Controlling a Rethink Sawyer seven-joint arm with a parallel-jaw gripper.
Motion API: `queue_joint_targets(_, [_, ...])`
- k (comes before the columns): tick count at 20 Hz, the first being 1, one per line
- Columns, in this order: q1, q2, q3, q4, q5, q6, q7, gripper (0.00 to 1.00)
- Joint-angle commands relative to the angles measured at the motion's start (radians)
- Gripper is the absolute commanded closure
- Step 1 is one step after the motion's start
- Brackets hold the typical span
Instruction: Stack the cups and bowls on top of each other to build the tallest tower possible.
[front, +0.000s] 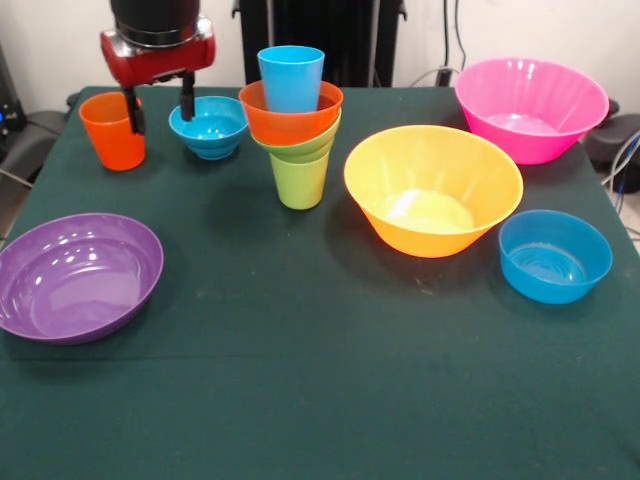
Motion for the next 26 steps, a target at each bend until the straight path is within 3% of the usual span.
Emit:
queue_joint_targets(1, [-0.039, -0.01, 0.064, 0.044, -0.058, 0.028, -0.344, 0.0])
queue_joint_targets(6, [-0.109, -0.097, 0.124, 0.101, -0.011, 0.022, -0.36, 0.0])
queue_joint_targets(12, [-0.154, -0.165, 0.177, 0.165, -0.007, -0.023, -0.299, 0.0])
queue_joint_targets(26, [-0.141, -0.229, 0.223, 0.278, 0.008, -0.046, -0.153, 0.0])
